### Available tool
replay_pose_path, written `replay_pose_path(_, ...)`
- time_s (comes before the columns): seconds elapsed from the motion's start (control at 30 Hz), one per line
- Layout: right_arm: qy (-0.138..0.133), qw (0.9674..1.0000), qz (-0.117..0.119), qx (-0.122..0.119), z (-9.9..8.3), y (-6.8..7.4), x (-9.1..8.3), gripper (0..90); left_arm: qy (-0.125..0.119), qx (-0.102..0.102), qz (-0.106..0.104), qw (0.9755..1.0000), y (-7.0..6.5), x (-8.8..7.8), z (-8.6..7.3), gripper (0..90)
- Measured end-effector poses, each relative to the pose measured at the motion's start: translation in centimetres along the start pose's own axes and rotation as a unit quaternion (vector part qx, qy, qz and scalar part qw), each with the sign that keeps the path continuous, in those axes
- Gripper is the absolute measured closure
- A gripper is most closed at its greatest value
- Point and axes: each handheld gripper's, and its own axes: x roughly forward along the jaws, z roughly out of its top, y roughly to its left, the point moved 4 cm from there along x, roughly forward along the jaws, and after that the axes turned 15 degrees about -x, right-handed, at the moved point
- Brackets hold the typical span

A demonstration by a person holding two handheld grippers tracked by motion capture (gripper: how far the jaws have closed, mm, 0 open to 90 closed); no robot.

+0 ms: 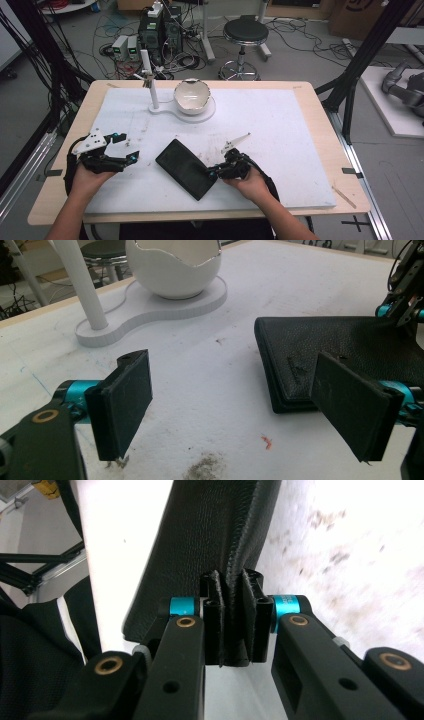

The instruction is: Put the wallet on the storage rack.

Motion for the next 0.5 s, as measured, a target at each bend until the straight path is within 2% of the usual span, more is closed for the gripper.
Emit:
replay_pose_path(0.1, -0.007, 0.9992, -0.022, -0.032, 0.6, 0.2, -1.2, 83.0, -0.005, -0.003, -0.006, 1.0, 0.0, -0.1, 0.1, 17.3)
replay_pose_path(0.13, -0.001, 0.9974, -0.045, -0.057, 1.1, 0.3, -2.1, 83.1, -0.007, -0.007, -0.009, 0.9999, -0.1, -0.1, 0.1, 17.3)
replay_pose_path(0.17, -0.001, 0.9974, -0.045, -0.057, 1.1, 0.3, -2.1, 83.1, -0.006, -0.007, -0.014, 0.9999, -0.1, -0.1, 0.2, 17.3)
replay_pose_path(0.2, 0.002, 0.9957, -0.059, -0.071, 1.3, 0.4, -2.5, 83.1, -0.005, -0.006, -0.02, 0.9998, -0.2, -0.1, 0.2, 17.3)
replay_pose_path(0.3, 0.007, 0.9908, -0.082, -0.107, 1.9, 0.6, -3.6, 83.3, -0.003, -0.008, -0.038, 0.9992, -0.7, 0.0, 0.4, 17.3)
replay_pose_path(0.4, 0.004, 0.9861, -0.092, -0.138, 2.3, 0.9, -4.3, 83.4, -0.003, -0.008, -0.062, 0.998, -1.4, 0.1, 0.8, 17.3)
replay_pose_path(0.47, 0.001, 0.9811, -0.098, -0.167, 2.5, 1.2, -4.9, 83.5, -0.002, -0.009, -0.073, 0.9973, -1.7, 0.2, 1.0, 17.3)
replay_pose_path(0.5, 0.001, 0.9811, -0.098, -0.167, 2.5, 1.2, -4.9, 83.5, -0.002, -0.01, -0.08, 0.9968, -2.0, 0.3, 1.1, 17.3)
